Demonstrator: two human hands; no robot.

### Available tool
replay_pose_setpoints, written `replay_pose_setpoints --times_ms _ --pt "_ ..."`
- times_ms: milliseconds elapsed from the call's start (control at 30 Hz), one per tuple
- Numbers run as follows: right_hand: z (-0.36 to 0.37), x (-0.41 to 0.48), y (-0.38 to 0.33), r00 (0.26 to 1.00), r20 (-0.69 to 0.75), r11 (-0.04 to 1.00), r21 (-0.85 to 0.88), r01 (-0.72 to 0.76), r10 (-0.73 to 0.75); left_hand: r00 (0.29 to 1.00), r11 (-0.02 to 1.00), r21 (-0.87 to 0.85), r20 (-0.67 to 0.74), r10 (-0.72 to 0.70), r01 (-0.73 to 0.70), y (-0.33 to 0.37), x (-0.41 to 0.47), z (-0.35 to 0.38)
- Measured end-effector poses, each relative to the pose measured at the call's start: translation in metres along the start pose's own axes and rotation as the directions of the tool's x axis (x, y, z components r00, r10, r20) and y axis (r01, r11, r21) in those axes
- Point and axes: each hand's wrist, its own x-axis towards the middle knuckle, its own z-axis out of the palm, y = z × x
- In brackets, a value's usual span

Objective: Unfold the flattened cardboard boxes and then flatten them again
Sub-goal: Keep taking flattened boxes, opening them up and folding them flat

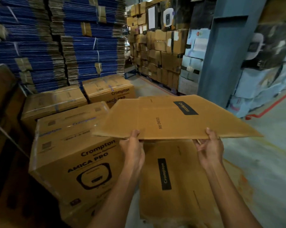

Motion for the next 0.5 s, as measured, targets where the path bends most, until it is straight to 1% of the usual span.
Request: replay_pose_setpoints --times_ms 133,233,300,433,500 --pt "-0.05 0.031 -0.024 0.999 -0.048 1.0 -0.018 -0.021 0.02 0.999 0.999 0.003 -0.003 -0.043 0.043 -0.056 -0.009 0.016" --pt "-0.088 0.047 -0.026 0.993 -0.085 0.994 -0.059 -0.093 0.087 0.996 0.996 0.013 -0.017 -0.093 0.093 -0.094 -0.01 0.012" --pt "-0.113 0.055 -0.02 0.984 -0.114 0.986 -0.073 -0.147 0.138 0.99 0.988 0.058 -0.024 -0.14 0.141 -0.119 -0.008 0.002" --pt "-0.16 0.058 0.0 0.959 -0.186 0.964 -0.116 -0.238 0.214 0.973 0.956 0.197 -0.121 -0.195 0.216 -0.165 -0.007 -0.029" --pt "-0.182 0.055 0.013 0.938 -0.233 0.944 -0.147 -0.294 0.256 0.957 0.939 0.227 -0.19 -0.219 0.26 -0.184 -0.009 -0.048"
